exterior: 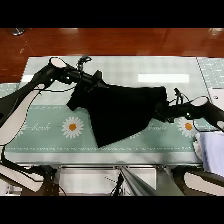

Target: Fold the shirts.

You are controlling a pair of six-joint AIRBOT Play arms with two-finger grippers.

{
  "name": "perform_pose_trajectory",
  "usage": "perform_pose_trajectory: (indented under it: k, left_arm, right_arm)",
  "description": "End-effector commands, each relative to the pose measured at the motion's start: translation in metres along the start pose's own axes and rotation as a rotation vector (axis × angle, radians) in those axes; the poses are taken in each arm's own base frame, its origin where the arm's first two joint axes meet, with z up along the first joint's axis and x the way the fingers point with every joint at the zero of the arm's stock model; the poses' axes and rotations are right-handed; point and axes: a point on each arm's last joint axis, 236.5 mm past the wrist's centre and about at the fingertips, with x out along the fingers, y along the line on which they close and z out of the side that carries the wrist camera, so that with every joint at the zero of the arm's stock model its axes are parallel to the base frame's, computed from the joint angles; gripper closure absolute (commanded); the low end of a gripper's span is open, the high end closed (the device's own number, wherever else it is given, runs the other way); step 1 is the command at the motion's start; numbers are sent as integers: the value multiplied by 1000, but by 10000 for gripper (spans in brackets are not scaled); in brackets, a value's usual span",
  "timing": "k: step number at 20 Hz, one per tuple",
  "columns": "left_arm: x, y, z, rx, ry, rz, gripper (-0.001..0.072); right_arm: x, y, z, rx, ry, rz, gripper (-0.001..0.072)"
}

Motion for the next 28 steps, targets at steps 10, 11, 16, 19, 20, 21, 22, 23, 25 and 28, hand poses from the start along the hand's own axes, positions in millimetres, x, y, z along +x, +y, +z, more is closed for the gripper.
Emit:
perform_pose_trajectory:
  k: [10, 11, 16, 19, 20, 21, 22, 23, 25, 28]
  left_arm:
    - [-260, -223, 109, 440, -724, -158, 686]
    - [-300, -252, 101, 501, -810, -175, 686]
    - [-444, -308, 17, 661, -1117, -105, 686]
    - [-481, -285, -40, 708, -1173, 193, 686]
    - [-484, -272, -60, 705, -1155, 312, 686]
    - [-482, -261, -80, 697, -1122, 406, 686]
    - [-479, -249, -102, 683, -1083, 498, 686]
    - [-477, -238, -122, 666, -1057, 582, 686]
    - [-487, -219, -152, 584, -1102, 694, 686]
    - [-480, -175, -182, 493, -1089, 807, 686]
  right_arm:
    - [-316, 224, 128, -580, -594, 89, 693]
    - [-357, 248, 116, -655, -676, 83, 693]
    - [-476, 276, 27, -799, -981, -26, 693]
    - [-513, 252, -26, -782, -1111, -144, 692]
    - [-521, 245, -42, -773, -1145, -164, 692]
    - [-527, 241, -60, -771, -1170, -172, 692]
    - [-530, 239, -77, -778, -1183, -170, 692]
    - [-532, 236, -93, -784, -1187, -170, 692]
    - [-531, 229, -119, -794, -1178, -182, 692]
    - [-523, 209, -138, -765, -1131, -231, 692]
